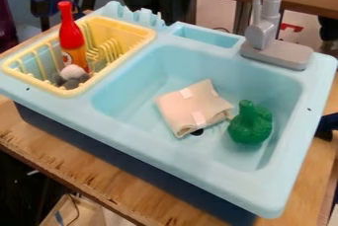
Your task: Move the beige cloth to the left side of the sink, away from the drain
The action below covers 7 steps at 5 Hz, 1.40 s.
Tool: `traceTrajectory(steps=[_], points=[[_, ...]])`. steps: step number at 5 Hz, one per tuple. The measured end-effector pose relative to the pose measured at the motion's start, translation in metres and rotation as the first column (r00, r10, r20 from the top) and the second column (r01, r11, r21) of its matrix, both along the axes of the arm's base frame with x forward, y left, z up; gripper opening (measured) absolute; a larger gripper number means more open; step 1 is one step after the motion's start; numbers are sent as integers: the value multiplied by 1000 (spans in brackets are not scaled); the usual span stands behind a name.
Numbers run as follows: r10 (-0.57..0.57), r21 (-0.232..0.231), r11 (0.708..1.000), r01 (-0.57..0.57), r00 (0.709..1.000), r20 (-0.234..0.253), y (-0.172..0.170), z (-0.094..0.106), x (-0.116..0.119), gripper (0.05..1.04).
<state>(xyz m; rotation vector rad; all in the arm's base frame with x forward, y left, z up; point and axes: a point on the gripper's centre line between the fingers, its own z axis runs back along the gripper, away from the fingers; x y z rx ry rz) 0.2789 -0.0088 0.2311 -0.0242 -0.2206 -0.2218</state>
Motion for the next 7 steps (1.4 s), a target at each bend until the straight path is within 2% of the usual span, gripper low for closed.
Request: traceTrajectory(steps=[1, 2, 3, 4, 5, 7], points=[[2, 0, 1000, -2, 1000, -29, 0, -9, 1, 1000], [5, -13, 1000, -6, 999, -34, -10, -34, 22, 1000], [-14, -5, 1000, 13, 996, -90, -22, -66, 38, 1000], [-17, 40, 999, 24, 986, -165, -17, -93, 47, 1000], [-2, 104, 994, 25, 975, -221, -6, -115, 53, 1000], [24, 107, 994, 2, 969, -245, -2, -134, 63, 1000]])
